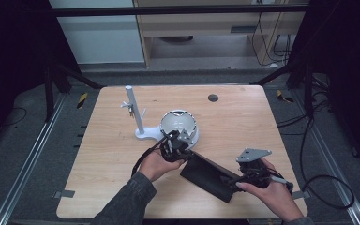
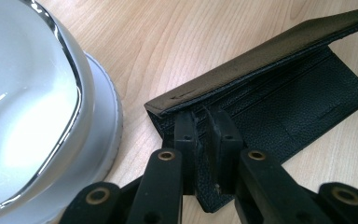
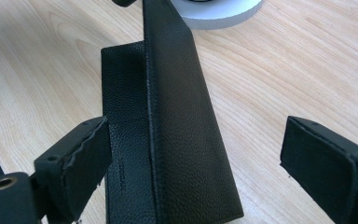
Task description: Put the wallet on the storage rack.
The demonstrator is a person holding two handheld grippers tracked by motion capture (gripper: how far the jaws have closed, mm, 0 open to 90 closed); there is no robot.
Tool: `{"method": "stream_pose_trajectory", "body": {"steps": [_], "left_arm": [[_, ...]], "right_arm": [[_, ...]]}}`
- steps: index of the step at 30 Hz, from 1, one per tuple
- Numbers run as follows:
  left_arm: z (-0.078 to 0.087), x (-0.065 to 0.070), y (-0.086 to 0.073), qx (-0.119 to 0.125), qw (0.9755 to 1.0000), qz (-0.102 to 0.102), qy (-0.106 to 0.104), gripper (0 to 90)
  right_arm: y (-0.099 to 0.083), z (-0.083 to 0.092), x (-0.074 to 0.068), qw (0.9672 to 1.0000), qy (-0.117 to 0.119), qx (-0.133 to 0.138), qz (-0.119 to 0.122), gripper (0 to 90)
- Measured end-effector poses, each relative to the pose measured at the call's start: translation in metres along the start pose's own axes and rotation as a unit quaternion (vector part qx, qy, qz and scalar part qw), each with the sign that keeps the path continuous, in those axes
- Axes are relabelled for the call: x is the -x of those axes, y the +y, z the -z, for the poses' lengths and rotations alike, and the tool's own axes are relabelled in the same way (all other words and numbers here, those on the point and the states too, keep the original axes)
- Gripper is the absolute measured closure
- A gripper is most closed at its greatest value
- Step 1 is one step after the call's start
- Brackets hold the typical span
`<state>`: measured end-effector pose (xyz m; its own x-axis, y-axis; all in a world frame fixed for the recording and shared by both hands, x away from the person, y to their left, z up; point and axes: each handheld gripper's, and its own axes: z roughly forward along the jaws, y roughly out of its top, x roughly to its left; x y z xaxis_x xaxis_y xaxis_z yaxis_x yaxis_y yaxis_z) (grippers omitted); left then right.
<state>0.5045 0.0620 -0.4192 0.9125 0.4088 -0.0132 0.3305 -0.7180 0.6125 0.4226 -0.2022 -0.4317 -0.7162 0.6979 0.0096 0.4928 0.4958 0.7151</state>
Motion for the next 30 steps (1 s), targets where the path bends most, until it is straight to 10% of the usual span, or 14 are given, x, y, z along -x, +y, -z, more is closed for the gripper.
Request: {"method": "stream_pose_trajectory", "body": {"steps": [30], "left_arm": [[-0.007, -0.004, 0.01, 0.0, 1.0, 0.005, 0.0, 82.0]], "right_arm": [[0.021, -0.013, 0.009, 0.996, 0.002, -0.071, 0.054, 28.6]]}}
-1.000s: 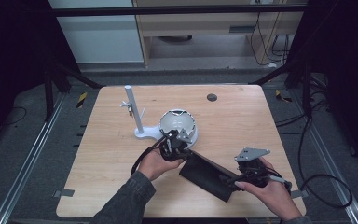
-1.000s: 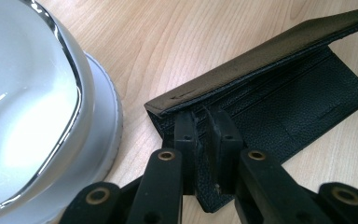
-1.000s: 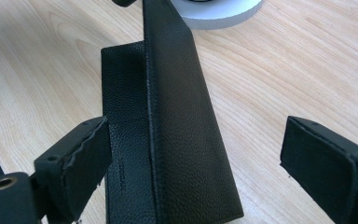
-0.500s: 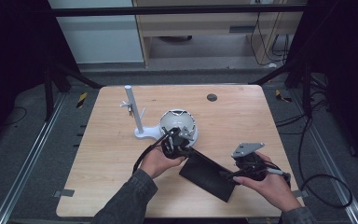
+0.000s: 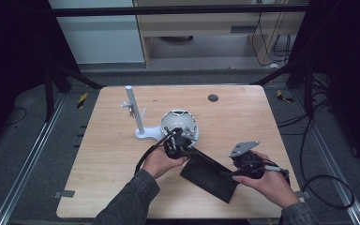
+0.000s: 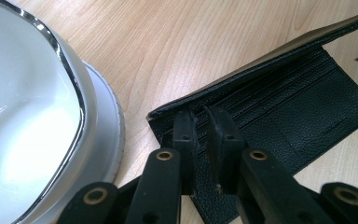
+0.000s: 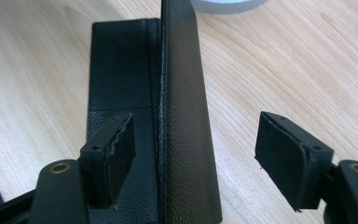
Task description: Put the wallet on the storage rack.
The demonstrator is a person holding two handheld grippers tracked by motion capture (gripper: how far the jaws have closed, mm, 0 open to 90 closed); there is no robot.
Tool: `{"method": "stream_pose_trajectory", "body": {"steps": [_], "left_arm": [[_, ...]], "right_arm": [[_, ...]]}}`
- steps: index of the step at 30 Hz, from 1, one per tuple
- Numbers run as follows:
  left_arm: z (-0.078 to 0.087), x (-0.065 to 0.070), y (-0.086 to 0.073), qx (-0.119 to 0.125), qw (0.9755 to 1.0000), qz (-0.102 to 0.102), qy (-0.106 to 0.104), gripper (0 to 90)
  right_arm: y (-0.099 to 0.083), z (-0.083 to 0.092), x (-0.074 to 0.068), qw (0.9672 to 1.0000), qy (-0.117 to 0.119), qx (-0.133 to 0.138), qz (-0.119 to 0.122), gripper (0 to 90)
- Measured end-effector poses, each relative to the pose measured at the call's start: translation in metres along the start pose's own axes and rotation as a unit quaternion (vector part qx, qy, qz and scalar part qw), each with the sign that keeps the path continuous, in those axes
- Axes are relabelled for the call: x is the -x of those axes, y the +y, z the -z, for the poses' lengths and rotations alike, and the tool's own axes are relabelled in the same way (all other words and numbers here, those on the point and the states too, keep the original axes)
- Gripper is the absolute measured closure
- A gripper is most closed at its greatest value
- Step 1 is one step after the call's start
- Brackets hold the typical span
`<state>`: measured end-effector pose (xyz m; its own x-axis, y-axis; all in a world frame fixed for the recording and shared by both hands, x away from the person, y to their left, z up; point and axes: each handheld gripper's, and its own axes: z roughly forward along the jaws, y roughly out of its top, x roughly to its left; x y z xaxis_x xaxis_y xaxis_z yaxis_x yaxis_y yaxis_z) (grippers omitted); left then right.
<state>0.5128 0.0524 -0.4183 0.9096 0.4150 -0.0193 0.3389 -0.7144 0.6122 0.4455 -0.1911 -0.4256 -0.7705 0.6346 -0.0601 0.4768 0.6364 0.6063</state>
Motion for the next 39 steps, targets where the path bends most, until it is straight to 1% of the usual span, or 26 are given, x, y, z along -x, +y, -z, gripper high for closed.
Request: {"method": "stream_pose_trajectory", "body": {"steps": [5, 8, 9, 13, 16, 18, 21, 28, 29, 30, 31, 34, 39], "left_arm": [[-0.001, 0.0, 0.0, -0.001, 1.0, -0.001, 0.0, 81.8], [-0.003, 0.001, 0.001, 0.001, 1.0, 0.0, 0.0, 81.5], [-0.003, 0.001, 0.002, 0.0, 1.0, -0.001, 0.0, 81.4], [-0.005, 0.002, 0.002, 0.0, 1.0, 0.001, -0.002, 81.2], [-0.007, 0.003, 0.003, 0.002, 1.0, 0.0, -0.001, 80.9], [-0.007, 0.003, 0.003, 0.0, 1.0, -0.001, -0.001, 80.9], [-0.007, 0.003, 0.003, 0.002, 1.0, 0.001, -0.001, 80.7], [-0.007, 0.003, 0.003, 0.006, 1.0, 0.002, -0.001, 80.3], [-0.007, 0.003, 0.003, 0.007, 1.0, 0.002, -0.001, 80.3], [-0.007, 0.003, 0.003, 0.007, 1.0, 0.002, -0.001, 80.0], [-0.006, 0.003, 0.003, 0.007, 1.0, 0.002, 0.0, 80.0], [-0.006, 0.002, 0.003, 0.006, 1.0, 0.002, 0.0, 79.9], [-0.006, 0.003, 0.002, 0.006, 1.0, 0.002, -0.002, 79.4]], "right_arm": [[0.003, -0.002, 0.001, 1.0, -0.004, -0.007, 0.0, 28.5], [0.005, -0.002, 0.001, 0.9999, -0.007, -0.013, 0.008, 28.7], [0.006, -0.002, 0.0, 0.9999, -0.007, -0.014, 0.007, 29.1], [0.007, -0.004, 0.0, 0.9996, -0.008, -0.021, 0.014, 31.0], [0.01, -0.006, 0.0, 0.9995, -0.005, -0.025, 0.017, 35.0], [0.01, -0.007, 0.0, 0.9995, -0.004, -0.025, 0.017, 35.6], [0.013, -0.011, 0.0, 0.9992, -0.003, -0.031, 0.023, 40.1], [0.016, -0.018, 0.002, 0.9987, 0.001, -0.044, 0.027, 45.8], [0.016, -0.019, 0.002, 0.9984, -0.002, -0.049, 0.029, 48.3], [0.016, -0.02, 0.002, 0.9983, -0.001, -0.05, 0.029, 50.1], [0.016, -0.02, 0.002, 0.9983, -0.001, -0.05, 0.029, 50.1], [0.016, -0.022, 0.003, 0.9982, -0.003, -0.052, 0.031, 56.2], [0.017, -0.025, 0.004, 0.9978, -0.001, -0.057, 0.033, 58.8]]}}
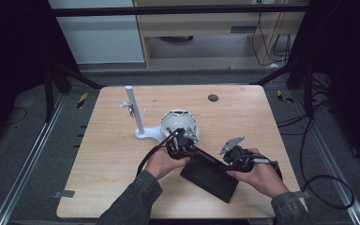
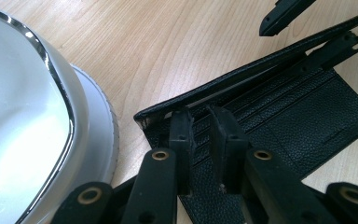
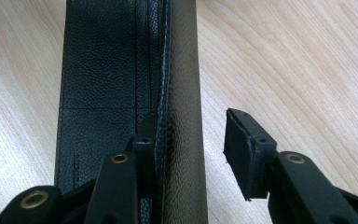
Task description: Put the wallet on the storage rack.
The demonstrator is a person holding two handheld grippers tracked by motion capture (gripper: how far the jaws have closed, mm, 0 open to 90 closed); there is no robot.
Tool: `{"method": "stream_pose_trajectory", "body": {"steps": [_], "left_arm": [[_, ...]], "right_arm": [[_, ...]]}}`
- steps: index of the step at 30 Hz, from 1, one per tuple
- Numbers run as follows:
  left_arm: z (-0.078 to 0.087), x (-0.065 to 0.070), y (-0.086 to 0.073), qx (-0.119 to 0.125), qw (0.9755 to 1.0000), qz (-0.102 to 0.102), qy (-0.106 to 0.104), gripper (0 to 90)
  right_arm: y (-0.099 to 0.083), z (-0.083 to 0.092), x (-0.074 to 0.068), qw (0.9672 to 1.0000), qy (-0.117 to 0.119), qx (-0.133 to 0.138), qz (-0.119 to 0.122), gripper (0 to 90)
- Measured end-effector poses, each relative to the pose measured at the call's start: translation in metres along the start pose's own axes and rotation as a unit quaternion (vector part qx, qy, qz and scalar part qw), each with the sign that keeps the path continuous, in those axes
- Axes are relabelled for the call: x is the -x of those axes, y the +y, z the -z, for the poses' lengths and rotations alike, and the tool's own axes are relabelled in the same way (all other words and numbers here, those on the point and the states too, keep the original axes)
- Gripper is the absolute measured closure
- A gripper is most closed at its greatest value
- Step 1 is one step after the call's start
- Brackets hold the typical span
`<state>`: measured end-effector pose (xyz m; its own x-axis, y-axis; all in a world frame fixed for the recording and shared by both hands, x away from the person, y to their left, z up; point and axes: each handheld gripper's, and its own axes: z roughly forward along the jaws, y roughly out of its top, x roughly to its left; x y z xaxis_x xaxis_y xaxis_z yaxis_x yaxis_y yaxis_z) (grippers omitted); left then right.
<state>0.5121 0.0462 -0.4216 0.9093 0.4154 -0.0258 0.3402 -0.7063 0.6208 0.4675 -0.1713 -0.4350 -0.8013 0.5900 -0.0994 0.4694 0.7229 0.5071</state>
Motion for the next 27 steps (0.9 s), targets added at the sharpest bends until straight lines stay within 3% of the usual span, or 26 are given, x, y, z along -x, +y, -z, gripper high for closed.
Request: {"method": "stream_pose_trajectory", "body": {"steps": [5, 8, 10, 15, 19, 22, 23, 27], "left_arm": [[0.003, 0.0, -0.003, 0.005, 1.0, 0.003, 0.002, 77.8], [0.007, 0.002, -0.01, 0.008, 0.9998, 0.007, 0.014, 72.0], [0.012, 0.005, -0.017, 0.01, 0.9994, 0.014, 0.031, 63.3], [0.023, 0.014, -0.035, 0.016, 0.9981, 0.008, 0.059, 42.6], [0.027, 0.009, -0.049, 0.019, 0.9981, 0.021, 0.055, 25.3], [0.029, 0.005, -0.057, 0.024, 0.9981, 0.016, 0.054, 15.2], [0.03, 0.003, -0.06, 0.033, 0.9978, 0.027, 0.051, 14.3], [0.034, -0.003, -0.065, 0.037, 0.9972, 0.031, 0.056, 14.3]], "right_arm": [[0.001, -0.004, 0.0, 1.0, -0.002, -0.006, 0.007, 62.0], [0.002, -0.006, -0.002, 0.9998, -0.002, -0.012, 0.014, 67.7], [0.003, -0.007, -0.002, 0.9996, -0.005, -0.014, 0.023, 72.5], [0.003, -0.008, -0.004, 0.9989, -0.015, -0.016, 0.04, 83.8], [0.003, -0.006, -0.005, 0.9983, -0.02, -0.013, 0.054, 84.4], [0.001, -0.003, -0.006, 0.998, -0.021, -0.009, 0.059, 84.5], [0.0, -0.002, -0.006, 0.9979, -0.023, -0.006, 0.06, 84.5], [-0.005, 0.006, -0.005, 0.9977, -0.03, 0.008, 0.06, 84.6]]}}
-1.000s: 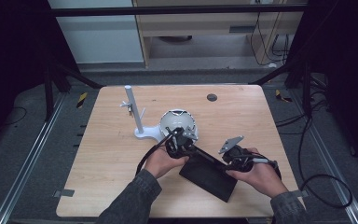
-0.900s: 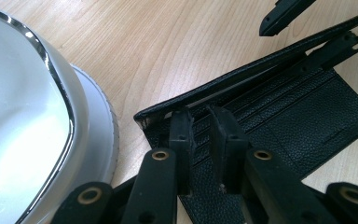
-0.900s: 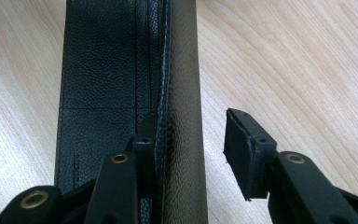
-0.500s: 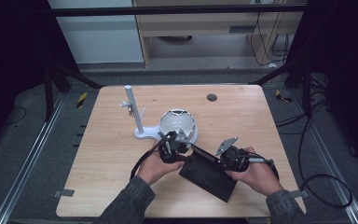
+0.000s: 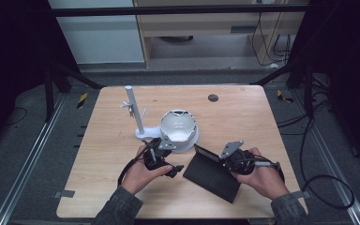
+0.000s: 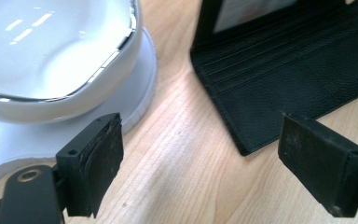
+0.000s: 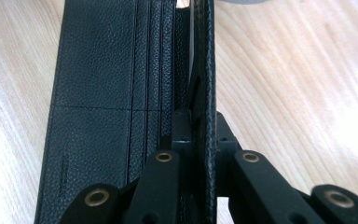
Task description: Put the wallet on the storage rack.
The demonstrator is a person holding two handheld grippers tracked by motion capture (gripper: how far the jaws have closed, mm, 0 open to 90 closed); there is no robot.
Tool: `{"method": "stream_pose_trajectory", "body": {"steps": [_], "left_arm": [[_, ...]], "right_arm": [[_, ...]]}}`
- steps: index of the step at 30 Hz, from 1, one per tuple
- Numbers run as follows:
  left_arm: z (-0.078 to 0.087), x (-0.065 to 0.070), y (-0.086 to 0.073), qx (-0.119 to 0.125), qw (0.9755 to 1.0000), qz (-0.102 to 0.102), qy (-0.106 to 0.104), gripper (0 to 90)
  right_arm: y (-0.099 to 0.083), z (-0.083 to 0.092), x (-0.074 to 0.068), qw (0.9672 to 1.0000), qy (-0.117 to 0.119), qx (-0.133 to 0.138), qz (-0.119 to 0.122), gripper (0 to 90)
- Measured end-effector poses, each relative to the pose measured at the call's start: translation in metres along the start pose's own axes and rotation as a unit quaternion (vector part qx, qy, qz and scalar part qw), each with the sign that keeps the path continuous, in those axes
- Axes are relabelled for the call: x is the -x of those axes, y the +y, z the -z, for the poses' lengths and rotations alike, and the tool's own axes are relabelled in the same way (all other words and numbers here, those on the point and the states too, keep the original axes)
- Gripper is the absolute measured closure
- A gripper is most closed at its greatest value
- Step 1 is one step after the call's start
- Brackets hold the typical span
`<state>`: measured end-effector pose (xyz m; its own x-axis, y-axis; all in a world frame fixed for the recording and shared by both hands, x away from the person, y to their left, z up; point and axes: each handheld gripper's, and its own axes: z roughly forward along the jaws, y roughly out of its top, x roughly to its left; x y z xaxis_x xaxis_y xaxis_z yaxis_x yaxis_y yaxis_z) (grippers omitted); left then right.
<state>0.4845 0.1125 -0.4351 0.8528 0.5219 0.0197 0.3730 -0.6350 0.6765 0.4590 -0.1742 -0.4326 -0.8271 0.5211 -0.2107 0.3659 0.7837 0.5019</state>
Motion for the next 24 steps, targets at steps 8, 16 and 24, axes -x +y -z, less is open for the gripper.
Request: {"method": "stream_pose_trajectory", "body": {"steps": [8, 16, 24], "left_arm": [[0.015, -0.004, -0.013, 0.021, 0.9996, 0.014, 0.009, 14.1], [0.024, -0.012, -0.02, 0.036, 0.9988, 0.03, 0.016, 14.0], [0.02, -0.006, -0.02, 0.036, 0.9991, 0.019, 0.009, 14.0]], "right_arm": [[-0.011, 0.022, 0.004, 0.9994, -0.019, 0.031, 0.002, 84.7], [-0.009, 0.038, 0.005, 0.9977, -0.037, 0.055, 0.012, 84.8], [-0.004, 0.049, 0.004, 0.9955, -0.047, 0.081, 0.018, 84.8]]}}
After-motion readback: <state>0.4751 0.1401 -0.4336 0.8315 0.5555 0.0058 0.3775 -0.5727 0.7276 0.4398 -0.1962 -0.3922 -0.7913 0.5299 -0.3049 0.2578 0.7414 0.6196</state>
